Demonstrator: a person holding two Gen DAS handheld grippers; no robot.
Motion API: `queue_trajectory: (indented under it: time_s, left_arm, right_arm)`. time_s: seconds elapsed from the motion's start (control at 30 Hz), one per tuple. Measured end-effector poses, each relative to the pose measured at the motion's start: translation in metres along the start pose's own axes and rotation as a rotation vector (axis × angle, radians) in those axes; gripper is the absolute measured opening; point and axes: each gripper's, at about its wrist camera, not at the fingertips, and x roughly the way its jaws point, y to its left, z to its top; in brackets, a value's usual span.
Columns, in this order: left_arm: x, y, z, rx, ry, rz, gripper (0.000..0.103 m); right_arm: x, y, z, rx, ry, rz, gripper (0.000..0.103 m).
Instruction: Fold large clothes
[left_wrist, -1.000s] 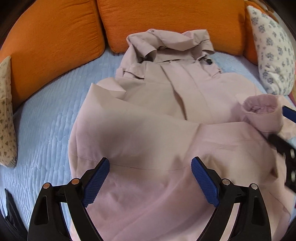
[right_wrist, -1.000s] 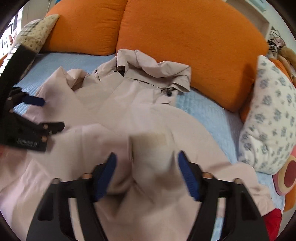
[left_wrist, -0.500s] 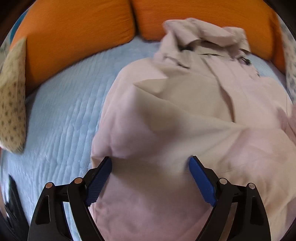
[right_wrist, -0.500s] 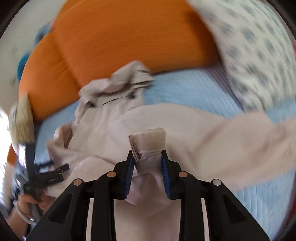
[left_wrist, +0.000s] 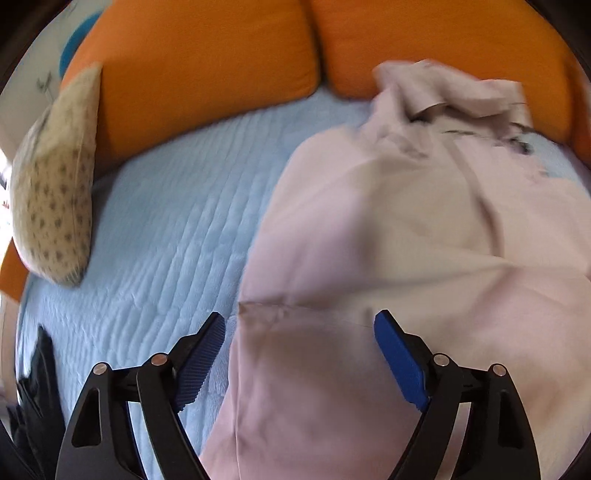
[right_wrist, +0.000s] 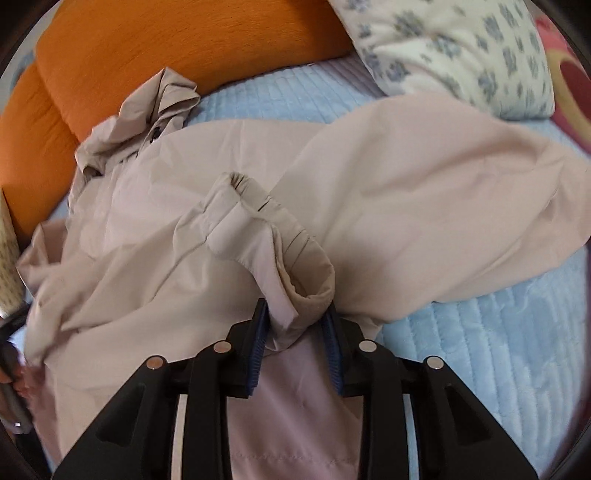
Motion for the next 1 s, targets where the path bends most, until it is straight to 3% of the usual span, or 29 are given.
queue_trajectory:
  time_s: [0.13,0.27,0.33,0.4,0.47,0.67,0.73,0.83,0.93,1.0]
  left_arm:
    - [-0.049,-0.024,0.001,0.047,-0.114,-0.087,0.086]
    - [-0.092,-0.055,-0.002,0.044,-0.177,-0.255,0.087]
    - [-0.103,-0.078,-0.008,0.051,-0.181,-0.305,0.087]
    - [-0.102,-0.099,-0.01,0.07,-0.17,-0.306,0.087]
    - [-0.089,-0.113,-0.013,0.059,-0.116,-0.341,0.084]
    - [-0.017,-0.135,-0.032,0.042,0.128,-0.307,0.085]
    - [-0.019,-0.147,-0.04,0.112,0.067,-0.249,0.087]
    - [-0.027,-0.148,-0.042,0.109,0.036,-0.227,0.087]
    - [-0.045,-0.142,-0.043,0.03,-0.004,-0.2,0.087]
    - [-0.056,-0.143,-0.043,-0.001,-0.034,-0.203,0.088]
  right_arm:
    - [-0.026,0.005,-0.005,-0.036,-0.048,-0.071,0.054]
    - [-0.072,0.011,-0.01,-0.052,-0.171,-0.115,0.068]
    - [-0.09,0.019,-0.01,-0.08,-0.239,-0.073,0.067]
    - [-0.095,0.027,-0.006,-0.12,-0.255,-0.045,0.066]
    - [-0.085,0.037,0.003,-0.147,-0.226,-0.006,0.047]
    - [-0.034,0.047,0.017,-0.165,-0.1,-0.022,0.045]
    - [-0.017,0.042,0.016,-0.173,-0.029,-0.027,0.045]
    - [-0.033,0.031,0.021,-0.187,-0.044,0.015,0.046]
    - [-0.057,0.0,0.032,-0.16,-0.075,-0.014,0.076]
    - [-0.072,-0.039,0.048,-0.091,-0.098,-0.033,0.077]
